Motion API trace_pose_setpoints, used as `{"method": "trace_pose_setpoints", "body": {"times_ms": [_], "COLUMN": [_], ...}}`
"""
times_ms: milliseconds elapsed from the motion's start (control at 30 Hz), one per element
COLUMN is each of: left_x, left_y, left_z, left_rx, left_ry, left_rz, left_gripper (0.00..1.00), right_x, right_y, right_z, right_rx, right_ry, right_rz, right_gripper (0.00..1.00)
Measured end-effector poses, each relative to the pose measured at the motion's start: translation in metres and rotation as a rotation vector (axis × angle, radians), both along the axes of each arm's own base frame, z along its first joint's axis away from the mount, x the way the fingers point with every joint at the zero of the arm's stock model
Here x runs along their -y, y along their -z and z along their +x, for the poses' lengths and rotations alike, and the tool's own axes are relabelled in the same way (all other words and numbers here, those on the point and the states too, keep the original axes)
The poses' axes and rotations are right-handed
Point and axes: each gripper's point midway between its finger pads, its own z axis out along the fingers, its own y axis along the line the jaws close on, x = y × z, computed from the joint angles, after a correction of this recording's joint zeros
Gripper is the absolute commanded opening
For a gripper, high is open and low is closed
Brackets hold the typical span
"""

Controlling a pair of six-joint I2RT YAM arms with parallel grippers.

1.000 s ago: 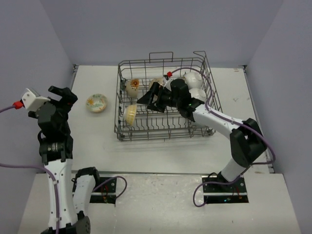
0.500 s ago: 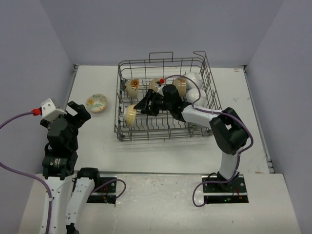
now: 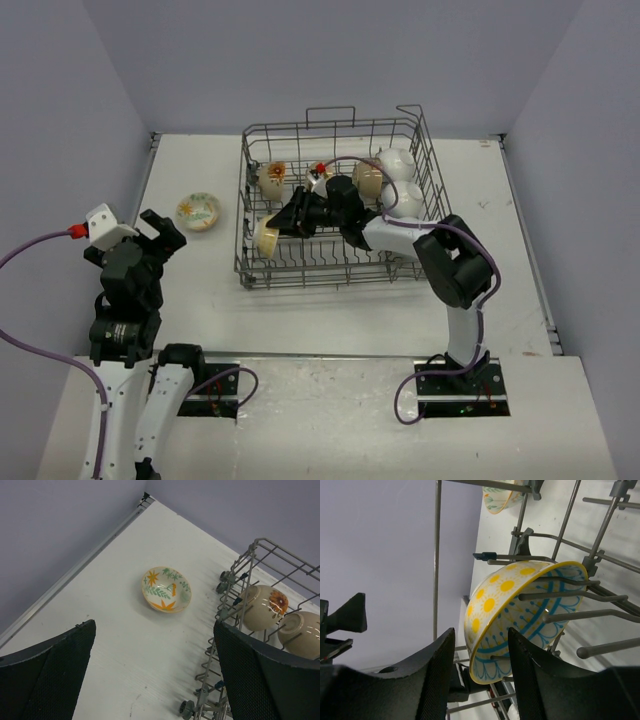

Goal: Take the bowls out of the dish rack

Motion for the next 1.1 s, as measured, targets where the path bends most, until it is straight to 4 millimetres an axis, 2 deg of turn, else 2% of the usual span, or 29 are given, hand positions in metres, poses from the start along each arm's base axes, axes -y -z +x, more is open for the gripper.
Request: {"method": "trace_pose_setpoints", "body": {"times_ms": [267, 400, 833, 933, 1100], "left_x": [0.001, 0.001, 0.002, 0.002, 0.002], "left_y": [0.000, -0.001, -0.002, -0.002, -0.002], "left_z": [0.000, -0.001, -0.002, -0.002, -0.002], "left_rx": [0.000, 0.005, 0.009, 0.009, 0.009], "left_ry": [0.005, 0.007, 0.010, 0.008, 0.010], "left_rz": [0.001, 0.004, 0.006, 0.007, 0.007], "left_gripper": [1.00, 1.00, 1.00, 1.00, 1.00], "right_x": [-0.007, -0.011, -0.017, -0.018, -0.018], "right_y": [0.001, -0.006, -0.006, -0.008, -0.009], "right_z": [-0.004, -0.006, -0.009, -0.011, -0.011], "right_rx": [-0.031, -0.028, -0.068, -0.085, -0.101], "right_ry": [-0.039, -0.057, -0.091, -0.102, -0.105], "right_rz": [0.049, 0.087, 0.153, 0.173, 0.190], "right_gripper": [0.43, 0.30, 0.12, 0.01, 0.00]}}
